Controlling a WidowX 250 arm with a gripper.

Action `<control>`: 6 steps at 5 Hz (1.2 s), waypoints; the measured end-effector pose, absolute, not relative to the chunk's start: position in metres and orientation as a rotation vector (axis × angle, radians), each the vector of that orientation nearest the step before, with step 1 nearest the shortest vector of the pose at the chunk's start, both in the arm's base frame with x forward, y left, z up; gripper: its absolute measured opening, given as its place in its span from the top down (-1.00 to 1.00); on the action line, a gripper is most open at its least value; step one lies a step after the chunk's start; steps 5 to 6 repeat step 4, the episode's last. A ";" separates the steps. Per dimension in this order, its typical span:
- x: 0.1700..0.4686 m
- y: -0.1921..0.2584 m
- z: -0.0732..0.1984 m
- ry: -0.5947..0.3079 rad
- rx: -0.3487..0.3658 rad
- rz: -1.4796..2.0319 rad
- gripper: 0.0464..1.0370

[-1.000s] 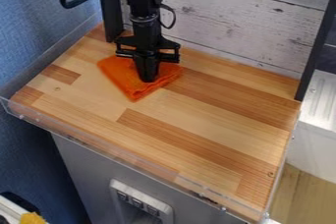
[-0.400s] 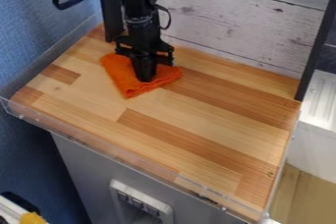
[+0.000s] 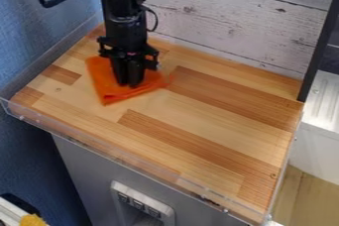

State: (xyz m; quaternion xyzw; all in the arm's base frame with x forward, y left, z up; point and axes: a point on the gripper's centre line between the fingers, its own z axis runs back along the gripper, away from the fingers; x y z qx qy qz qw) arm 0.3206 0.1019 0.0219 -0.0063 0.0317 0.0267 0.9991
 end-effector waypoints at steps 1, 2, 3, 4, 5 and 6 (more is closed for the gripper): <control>0.325 0.080 0.035 0.054 -0.006 0.027 -0.51; 0.331 0.053 0.044 0.051 -0.001 0.015 -0.92; 0.338 0.026 0.057 0.031 0.005 0.003 -0.92; 0.346 0.005 0.070 0.002 0.012 -0.006 -0.91; 0.346 0.005 0.070 0.002 0.012 -0.006 -0.91; 0.346 0.005 0.070 0.002 0.012 -0.006 -0.91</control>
